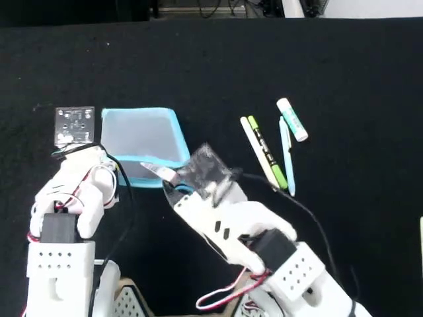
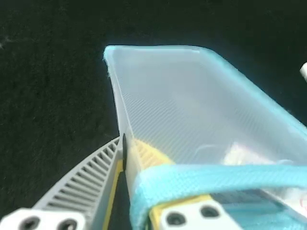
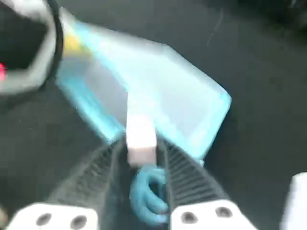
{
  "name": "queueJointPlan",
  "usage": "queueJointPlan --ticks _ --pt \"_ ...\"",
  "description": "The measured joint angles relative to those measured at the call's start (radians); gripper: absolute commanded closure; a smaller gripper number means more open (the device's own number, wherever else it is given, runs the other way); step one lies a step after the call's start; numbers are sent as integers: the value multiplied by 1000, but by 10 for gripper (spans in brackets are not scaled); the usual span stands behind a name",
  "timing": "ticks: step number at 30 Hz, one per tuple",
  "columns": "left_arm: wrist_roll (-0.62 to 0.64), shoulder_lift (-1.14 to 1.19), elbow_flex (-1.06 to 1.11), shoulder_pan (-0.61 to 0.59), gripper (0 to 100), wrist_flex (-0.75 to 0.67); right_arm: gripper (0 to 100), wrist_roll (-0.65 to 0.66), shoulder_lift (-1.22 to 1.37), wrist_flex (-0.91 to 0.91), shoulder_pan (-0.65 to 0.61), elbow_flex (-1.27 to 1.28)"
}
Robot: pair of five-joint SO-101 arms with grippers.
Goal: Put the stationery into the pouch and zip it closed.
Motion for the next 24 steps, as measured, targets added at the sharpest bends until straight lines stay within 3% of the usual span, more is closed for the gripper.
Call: queueJointPlan --ticks 5,17,24 --pt "0 -2 0 -5 970 0 988 123 -9 37 -71 -2" --pt "0 -2 0 -5 970 0 982 140 6 -92 -101 -2" --pt "0 -2 0 -3 970 0 808 140 121 -98 -103 -40"
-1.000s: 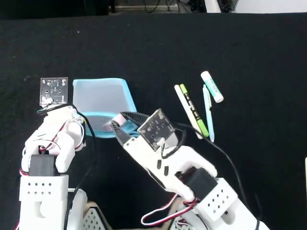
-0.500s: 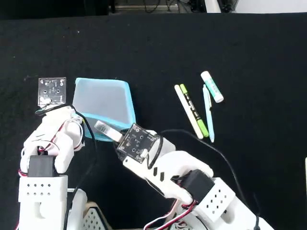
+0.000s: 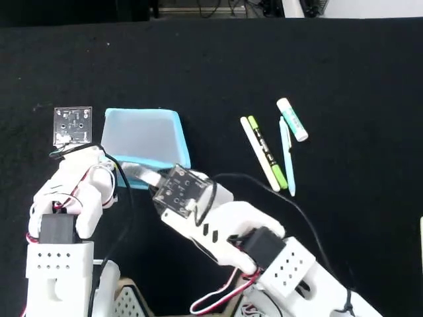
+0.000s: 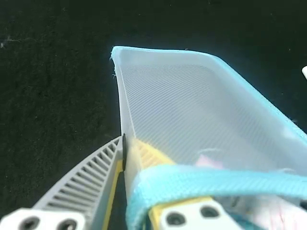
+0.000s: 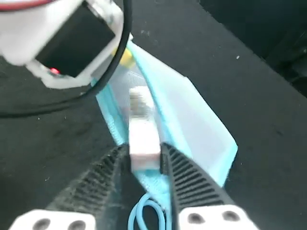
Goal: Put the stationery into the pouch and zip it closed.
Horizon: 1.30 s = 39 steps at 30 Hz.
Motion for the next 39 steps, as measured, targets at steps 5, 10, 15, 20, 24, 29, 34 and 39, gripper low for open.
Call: queueJointPlan --ticks 5,10,15,20,24,29,34,39 --pt "2 0 0 0 970 0 837 0 23 115 -5 -126" --pt "2 0 0 0 970 0 839 9 -37 304 40 -292" --pt "2 0 0 -2 970 0 839 8 -92 466 315 -427" --pt "2 0 0 -2 970 0 839 8 0 505 655 -448" --pt "2 0 0 -2 970 0 837 8 186 505 847 -466" --pt "2 0 0 -2 970 0 836 6 477 491 962 -566" --pt "2 0 0 -2 970 0 836 8 776 466 973 -738" --pt "2 0 0 -2 970 0 836 8 1051 466 974 -956"
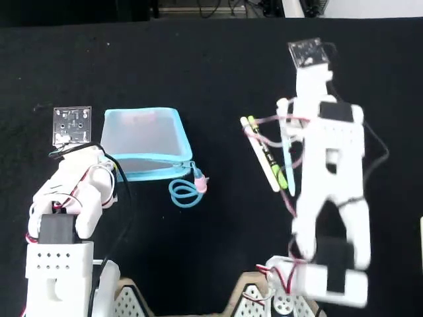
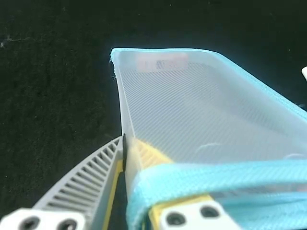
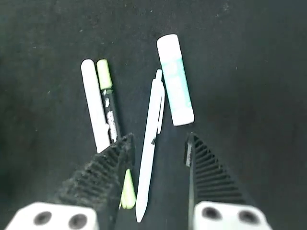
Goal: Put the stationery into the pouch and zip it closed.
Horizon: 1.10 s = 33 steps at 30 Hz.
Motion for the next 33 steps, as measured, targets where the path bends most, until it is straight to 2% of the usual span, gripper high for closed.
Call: queueJointPlan --ticks 4,10,16,29,31,33 --pt "0 0 0 0 970 0 836 8 192 0 0 -161" --pt "0 0 0 0 970 0 836 147 450 -3 0 -364" --pt "0 0 0 0 970 0 836 226 657 -3 0 -551" --pt "0 0 0 0 970 0 840 235 957 -3 -12 -852" --pt "0 0 0 0 970 0 875 235 993 -3 -12 -893" --pt "0 0 0 0 970 0 973 235 1019 -3 -12 -925"
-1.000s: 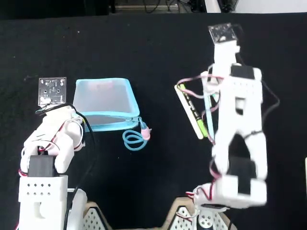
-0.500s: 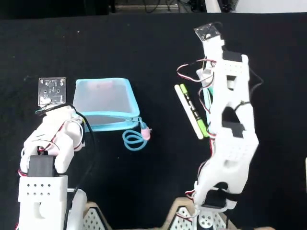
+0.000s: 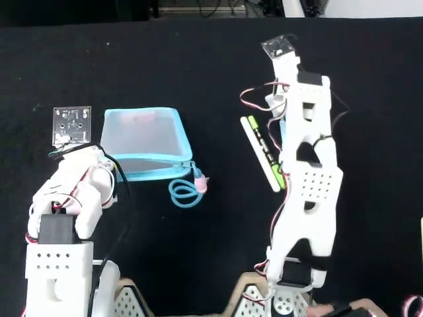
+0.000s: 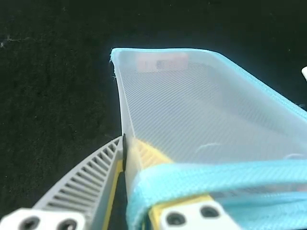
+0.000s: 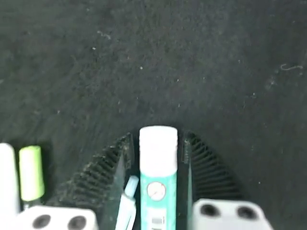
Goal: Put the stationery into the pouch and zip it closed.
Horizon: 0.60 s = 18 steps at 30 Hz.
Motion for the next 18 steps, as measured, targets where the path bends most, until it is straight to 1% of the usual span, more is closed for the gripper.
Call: queueJointPlan --ticks 1,2,4,8,14,18 --pt "0 0 0 0 970 0 992 0 8 5 0 -14" --pt "0 0 0 0 970 0 971 0 15 11 3 -32" --pt "0 0 0 0 970 0 991 2 21 35 14 -66" --pt "0 0 0 0 970 0 988 0 21 137 52 -176" --pt "0 0 0 0 970 0 988 -2 21 416 127 -407" --pt "0 0 0 0 970 0 988 -61 21 603 181 -506"
